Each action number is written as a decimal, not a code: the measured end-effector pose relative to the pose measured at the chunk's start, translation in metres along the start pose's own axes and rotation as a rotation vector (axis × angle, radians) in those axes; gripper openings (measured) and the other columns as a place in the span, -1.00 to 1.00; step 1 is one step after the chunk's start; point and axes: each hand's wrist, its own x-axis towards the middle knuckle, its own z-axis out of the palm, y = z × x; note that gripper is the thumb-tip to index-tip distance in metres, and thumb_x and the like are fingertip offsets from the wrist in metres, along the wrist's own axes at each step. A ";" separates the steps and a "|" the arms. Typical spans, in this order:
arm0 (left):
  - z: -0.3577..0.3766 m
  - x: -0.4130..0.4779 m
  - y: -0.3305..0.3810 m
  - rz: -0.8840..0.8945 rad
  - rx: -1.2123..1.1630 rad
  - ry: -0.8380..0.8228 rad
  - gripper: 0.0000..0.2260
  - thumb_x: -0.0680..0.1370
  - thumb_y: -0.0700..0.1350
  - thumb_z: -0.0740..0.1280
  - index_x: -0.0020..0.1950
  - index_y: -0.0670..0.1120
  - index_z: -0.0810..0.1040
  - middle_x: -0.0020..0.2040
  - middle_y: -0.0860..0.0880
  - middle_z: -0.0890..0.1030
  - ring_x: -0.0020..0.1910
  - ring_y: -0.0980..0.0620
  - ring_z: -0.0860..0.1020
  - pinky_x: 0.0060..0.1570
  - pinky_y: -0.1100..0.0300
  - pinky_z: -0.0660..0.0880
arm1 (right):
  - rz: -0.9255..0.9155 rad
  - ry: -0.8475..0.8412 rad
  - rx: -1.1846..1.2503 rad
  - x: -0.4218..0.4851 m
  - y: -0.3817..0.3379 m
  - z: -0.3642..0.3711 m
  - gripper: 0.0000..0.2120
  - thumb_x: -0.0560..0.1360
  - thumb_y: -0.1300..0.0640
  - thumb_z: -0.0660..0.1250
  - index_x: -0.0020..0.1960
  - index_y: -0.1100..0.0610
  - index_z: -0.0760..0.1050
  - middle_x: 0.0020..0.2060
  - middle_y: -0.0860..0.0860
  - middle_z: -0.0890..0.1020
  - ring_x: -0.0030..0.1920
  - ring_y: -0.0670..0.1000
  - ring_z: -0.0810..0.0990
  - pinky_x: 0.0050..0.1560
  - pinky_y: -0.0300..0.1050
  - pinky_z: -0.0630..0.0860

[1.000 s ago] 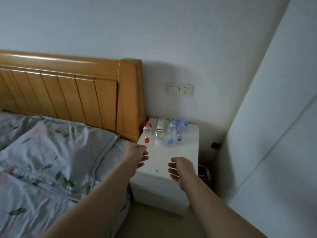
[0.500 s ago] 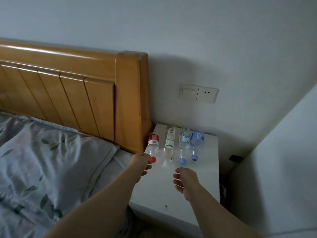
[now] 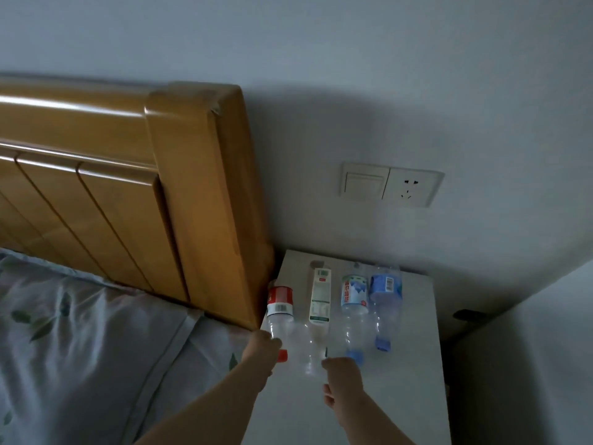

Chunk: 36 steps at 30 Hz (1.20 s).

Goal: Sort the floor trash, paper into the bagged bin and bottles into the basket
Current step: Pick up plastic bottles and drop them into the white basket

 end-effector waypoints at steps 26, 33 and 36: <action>-0.001 -0.001 -0.008 -0.131 -0.271 0.062 -0.83 0.57 -0.06 0.28 -0.08 -0.17 0.43 -0.18 -0.09 0.49 -0.24 0.03 0.46 -0.29 0.24 0.36 | 0.055 -0.144 -0.116 -0.019 -0.033 0.021 -0.73 0.48 0.09 0.35 0.04 0.19 0.34 -0.24 0.10 0.49 -0.28 0.04 0.51 -0.13 -0.09 0.46; -0.021 -0.076 -0.032 -0.157 -0.506 0.297 -0.70 0.54 -0.01 0.31 0.08 -0.24 0.50 -0.25 -0.13 0.54 -0.22 -0.02 0.51 -0.33 0.23 0.38 | 0.057 -0.230 -0.281 -0.082 -0.036 0.009 -0.66 0.51 -0.08 0.25 -0.16 0.22 0.45 -0.29 0.12 0.57 -0.31 0.03 0.52 -0.29 -0.15 0.47; -0.035 -0.106 -0.049 -0.167 -0.569 0.378 -0.68 0.55 -0.01 0.29 0.12 -0.24 0.51 -0.30 -0.11 0.52 -0.40 0.05 0.44 -0.49 0.26 0.30 | 0.038 -0.290 -0.392 -0.105 -0.022 0.008 -0.62 0.50 -0.12 0.25 -0.02 0.23 0.48 -0.24 0.12 0.58 -0.27 0.03 0.54 -0.32 -0.16 0.46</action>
